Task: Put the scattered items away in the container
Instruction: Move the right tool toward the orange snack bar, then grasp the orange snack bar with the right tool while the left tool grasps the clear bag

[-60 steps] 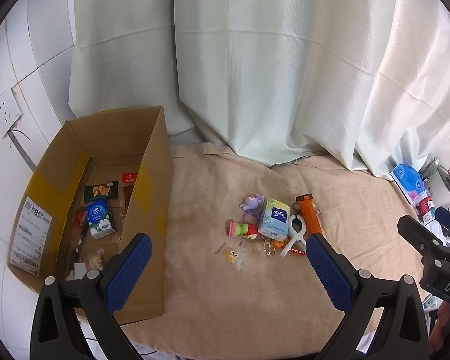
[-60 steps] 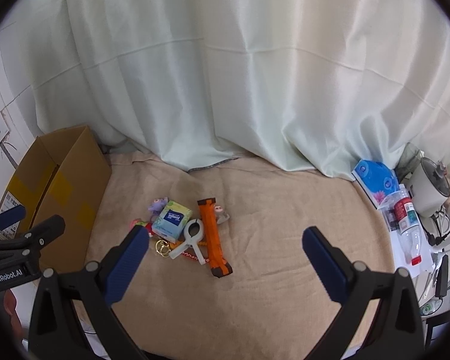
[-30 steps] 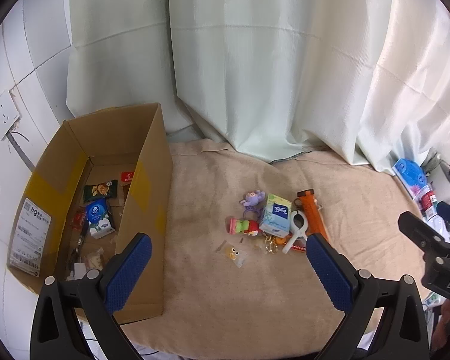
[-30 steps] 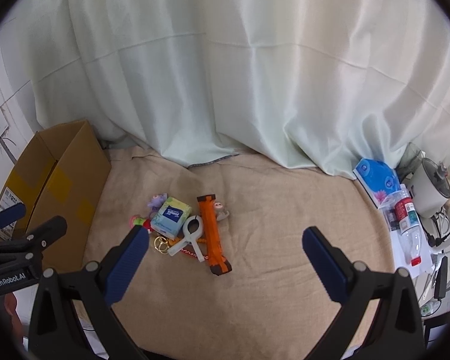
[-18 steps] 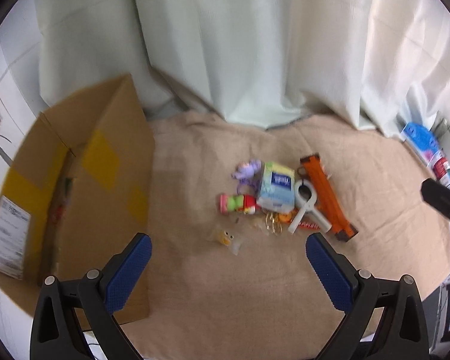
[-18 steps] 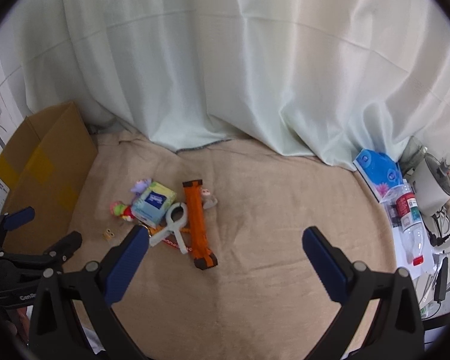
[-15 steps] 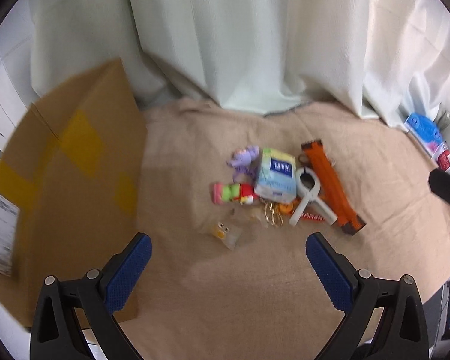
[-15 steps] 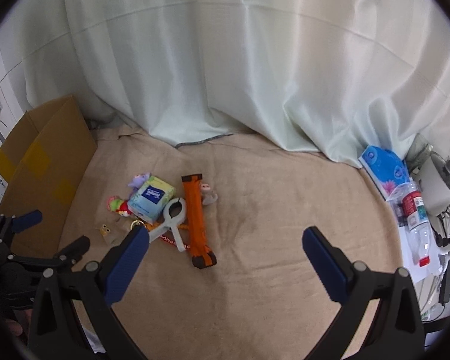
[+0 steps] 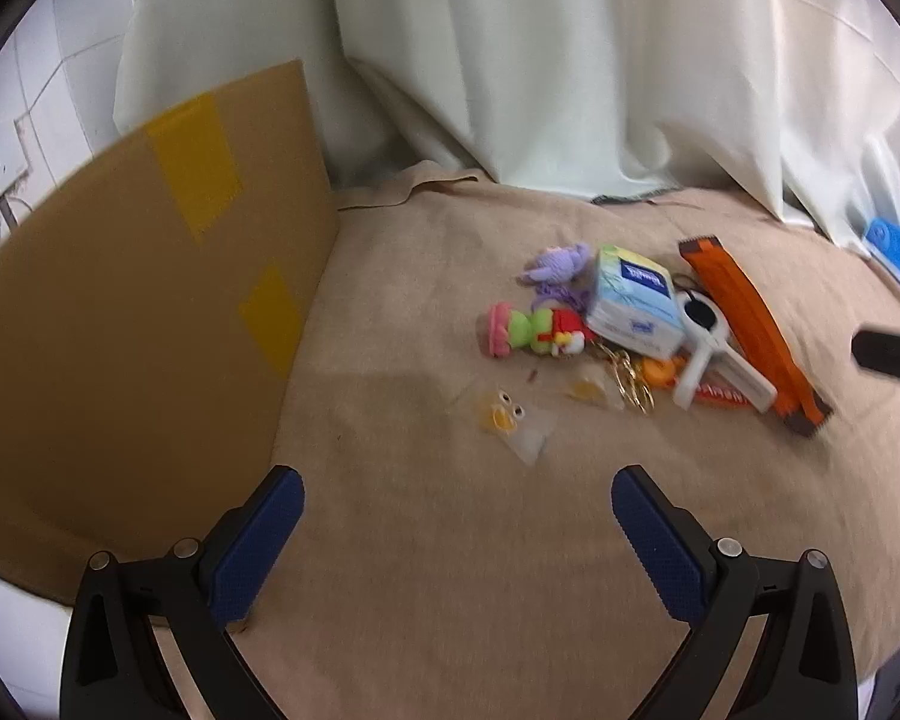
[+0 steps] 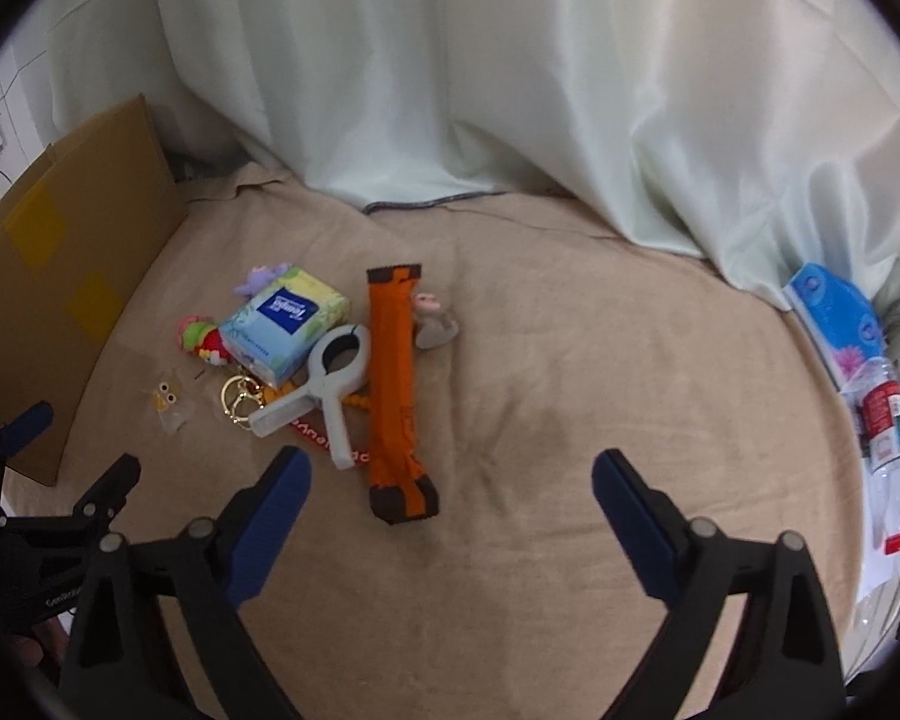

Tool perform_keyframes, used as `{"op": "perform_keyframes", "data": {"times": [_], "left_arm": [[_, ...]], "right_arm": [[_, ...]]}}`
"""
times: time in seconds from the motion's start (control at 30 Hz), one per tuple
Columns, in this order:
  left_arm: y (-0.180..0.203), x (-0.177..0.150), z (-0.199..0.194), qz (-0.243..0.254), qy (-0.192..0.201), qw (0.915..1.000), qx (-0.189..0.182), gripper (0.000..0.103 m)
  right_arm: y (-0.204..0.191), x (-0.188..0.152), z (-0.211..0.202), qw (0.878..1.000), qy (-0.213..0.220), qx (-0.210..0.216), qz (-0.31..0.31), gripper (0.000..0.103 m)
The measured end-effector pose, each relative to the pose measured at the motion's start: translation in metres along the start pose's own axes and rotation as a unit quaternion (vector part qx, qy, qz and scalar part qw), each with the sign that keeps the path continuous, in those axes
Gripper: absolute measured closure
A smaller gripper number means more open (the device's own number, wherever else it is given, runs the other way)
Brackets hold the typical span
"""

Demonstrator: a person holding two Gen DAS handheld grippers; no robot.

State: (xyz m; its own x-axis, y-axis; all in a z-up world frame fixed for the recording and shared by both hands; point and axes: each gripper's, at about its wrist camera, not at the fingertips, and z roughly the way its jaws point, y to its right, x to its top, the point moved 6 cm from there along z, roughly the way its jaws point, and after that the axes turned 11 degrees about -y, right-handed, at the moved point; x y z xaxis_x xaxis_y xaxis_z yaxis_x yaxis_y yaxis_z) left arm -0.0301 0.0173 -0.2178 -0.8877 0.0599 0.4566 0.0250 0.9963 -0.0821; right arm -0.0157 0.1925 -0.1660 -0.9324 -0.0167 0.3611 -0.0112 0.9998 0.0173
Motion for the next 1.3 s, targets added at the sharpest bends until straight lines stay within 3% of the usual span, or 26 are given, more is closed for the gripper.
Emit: {"op": "perform_keyframes", "data": {"times": [0.1, 0.2, 0.27, 0.33, 0.43, 0.63, 0.87, 1.07, 1.1, 1.3], "left_arm": [[0.003, 0.014, 0.015, 0.007, -0.004, 0.9999, 0.006, 0.000], [0.003, 0.025, 0.032, -0.019, -0.030, 0.9993, 0.010, 0.000], [0.001, 0.029, 0.046, -0.045, -0.055, 0.9973, 0.016, 0.000], [-0.002, 0.031, 0.057, -0.065, -0.070, 0.9952, 0.018, 0.002], [-0.005, 0.029, 0.063, -0.083, -0.077, 0.9936, 0.001, 0.012], [0.000, 0.030, 0.066, -0.075, -0.078, 0.9940, -0.019, 0.018], [-0.005, 0.031, 0.064, -0.082, -0.075, 0.9934, -0.028, 0.026], [-0.012, 0.029, 0.061, -0.078, -0.069, 0.9941, -0.029, 0.048], [-0.014, 0.029, 0.059, -0.080, -0.069, 0.9937, -0.035, 0.053], [-0.020, 0.023, 0.054, -0.095, -0.064, 0.9890, -0.094, 0.054]], "right_arm": [[-0.004, 0.003, 0.008, 1.000, -0.006, 0.001, -0.002, 0.012], [-0.008, 0.008, 0.012, 1.000, -0.003, 0.010, 0.001, 0.014], [-0.009, 0.012, 0.016, 1.000, -0.002, 0.014, 0.002, 0.022], [-0.010, 0.016, 0.023, 1.000, -0.013, 0.016, 0.003, 0.038], [-0.009, 0.019, 0.032, 0.999, -0.024, 0.033, 0.011, 0.046], [-0.011, 0.026, 0.049, 0.998, -0.039, 0.047, 0.004, 0.068], [-0.009, 0.031, 0.061, 0.997, -0.046, 0.059, 0.014, 0.068], [-0.013, 0.029, 0.073, 0.994, -0.070, 0.080, 0.010, 0.068], [-0.012, 0.029, 0.074, 0.994, -0.071, 0.082, 0.013, 0.068], [-0.009, 0.029, 0.074, 0.994, -0.072, 0.085, 0.018, 0.068]]}}
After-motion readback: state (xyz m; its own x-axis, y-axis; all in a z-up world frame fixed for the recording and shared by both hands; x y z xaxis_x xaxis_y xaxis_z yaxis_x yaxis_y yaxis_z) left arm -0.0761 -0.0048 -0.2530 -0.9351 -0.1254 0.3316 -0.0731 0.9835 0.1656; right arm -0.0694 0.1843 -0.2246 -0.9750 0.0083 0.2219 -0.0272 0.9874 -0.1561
